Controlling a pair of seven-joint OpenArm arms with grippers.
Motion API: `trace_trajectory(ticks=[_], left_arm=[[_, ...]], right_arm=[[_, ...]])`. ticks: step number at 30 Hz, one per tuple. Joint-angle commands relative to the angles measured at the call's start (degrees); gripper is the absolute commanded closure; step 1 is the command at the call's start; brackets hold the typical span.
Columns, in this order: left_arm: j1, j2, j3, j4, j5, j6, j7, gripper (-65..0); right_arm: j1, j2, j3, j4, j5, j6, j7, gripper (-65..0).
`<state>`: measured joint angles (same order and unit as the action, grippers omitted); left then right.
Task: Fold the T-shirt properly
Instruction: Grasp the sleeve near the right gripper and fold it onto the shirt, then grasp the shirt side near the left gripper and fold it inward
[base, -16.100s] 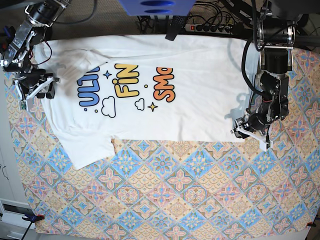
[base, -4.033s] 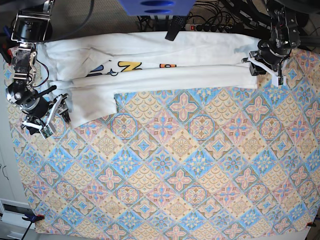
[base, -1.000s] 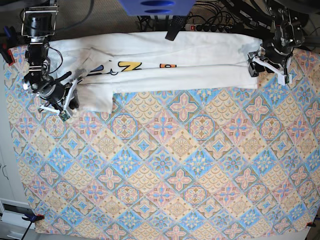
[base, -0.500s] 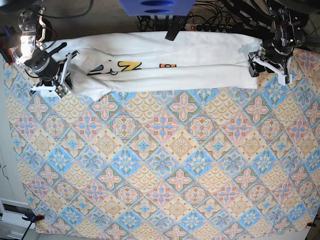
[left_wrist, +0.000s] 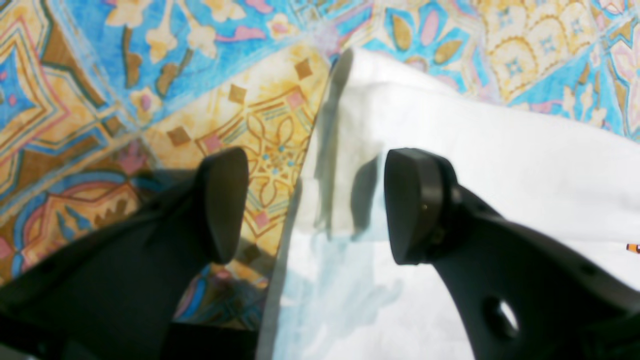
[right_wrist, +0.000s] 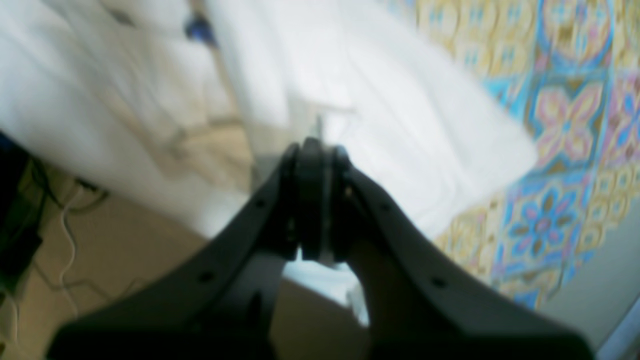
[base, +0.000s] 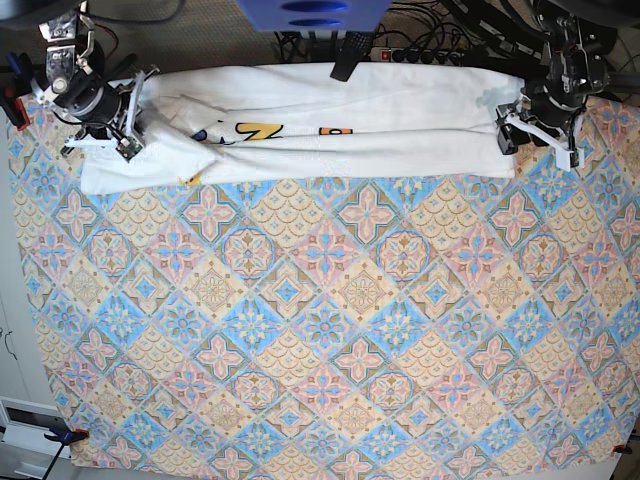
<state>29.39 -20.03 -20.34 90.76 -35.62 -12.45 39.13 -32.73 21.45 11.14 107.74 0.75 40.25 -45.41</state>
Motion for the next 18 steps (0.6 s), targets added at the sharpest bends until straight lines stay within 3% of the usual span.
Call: trace_trajectory(ticks=[1, 4, 8, 10, 18], left_arm=[[0.02, -0.85, -0.37, 1.06, -0.3, -0.26, -1.02, -42.0], [0.02, -0.85, -0.37, 1.06, -0.3, -0.26, -0.94, -42.0], [0.02, -2.43, -0.1, 1.06, -0.38, -0.26, -0.94, -42.3], [0.02, -3.22, -0.01, 1.06, -0.38, -0.26, -0.94, -42.4], [0.28, -5.51, -0.01, 1.06, -0.38, -0.26, -0.85, -42.4]], right_arm=[[-0.1, 0.83, 0.34, 1.05, 0.52, -0.25, -0.09, -0.1], [-0.1, 0.83, 0.34, 1.05, 0.52, -0.25, -1.14, -5.3], [-0.1, 0.83, 0.86, 1.05, 0.52, -0.25, -1.05, -19.4], [-0.1, 0.83, 0.86, 1.05, 0.52, -0.25, -0.97, -23.0], [0.51, 0.13, 3.15, 1.22, 0.7, -0.25, -0.53, -23.6]])
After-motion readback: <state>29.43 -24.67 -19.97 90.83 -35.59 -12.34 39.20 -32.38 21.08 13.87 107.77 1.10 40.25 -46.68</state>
